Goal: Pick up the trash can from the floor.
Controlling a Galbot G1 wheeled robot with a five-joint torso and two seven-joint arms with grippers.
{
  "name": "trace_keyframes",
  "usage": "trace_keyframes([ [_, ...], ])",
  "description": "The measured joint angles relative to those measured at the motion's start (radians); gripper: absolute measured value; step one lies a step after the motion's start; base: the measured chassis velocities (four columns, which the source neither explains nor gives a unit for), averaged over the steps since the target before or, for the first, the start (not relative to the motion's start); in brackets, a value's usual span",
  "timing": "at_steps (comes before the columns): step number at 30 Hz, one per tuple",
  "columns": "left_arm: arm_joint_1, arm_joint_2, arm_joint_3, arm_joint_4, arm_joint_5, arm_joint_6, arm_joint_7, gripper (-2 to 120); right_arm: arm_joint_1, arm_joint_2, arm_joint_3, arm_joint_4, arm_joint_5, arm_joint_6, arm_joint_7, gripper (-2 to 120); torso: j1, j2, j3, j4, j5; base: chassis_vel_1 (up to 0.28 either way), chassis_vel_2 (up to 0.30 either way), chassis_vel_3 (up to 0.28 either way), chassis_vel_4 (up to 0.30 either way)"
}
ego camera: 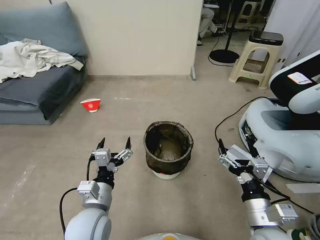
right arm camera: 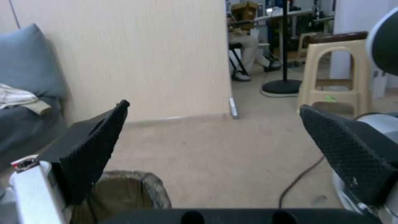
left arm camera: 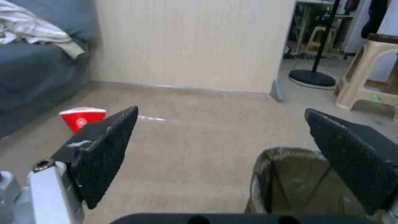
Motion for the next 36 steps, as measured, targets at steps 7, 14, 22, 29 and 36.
trace_keyframes([
  [7, -0.052, 0.092, 0.036, 0.025, -0.11, 0.044, -0.003, 100, 0.005, -0.032, 0.012, -0.041, 0.05, 0.037, -0.017, 100, 0.0, 0.0, 0.0, 0.0, -0.0004, -0.031, 0.034, 0.022, -0.025],
  [14, -0.162, 0.21, 0.078, 0.047, -0.344, 0.188, -0.022, 100, 0.005, -0.038, 0.015, -0.056, 0.059, 0.023, -0.006, 100, 0.0, 0.0, 0.0, -0.0002, -0.0002, 0.0, 0.0, 0.0, 0.0],
  [22, -0.336, 0.364, 0.117, 0.111, -0.61, 0.415, -0.102, 100, 0.012, -0.06, 0.016, -0.066, 0.074, -0.017, 0.01, 100, 0.0, 0.0, 0.0, 0.0, -0.0005, 0.0, 0.0, 0.0, 0.0],
  [29, -0.54, 0.467, 0.213, 0.231, -0.776, 0.562, -0.192, 100, 0.015, -0.078, 0.014, -0.087, 0.082, -0.04, 0.025, 100, 0.0, 0.0, 0.0, -0.0001, -0.0005, 0.0, 0.0, 0.0, 0.0],
  [36, -0.687, 0.474, 0.289, 0.307, -0.838, 0.631, -0.252, 100, 0.018, -0.095, 0.015, -0.105, 0.089, -0.055, 0.033, 100, 0.0, 0.0, 0.0, 0.0, -0.0001, 0.0, 0.0, 0.0, 0.0],
])
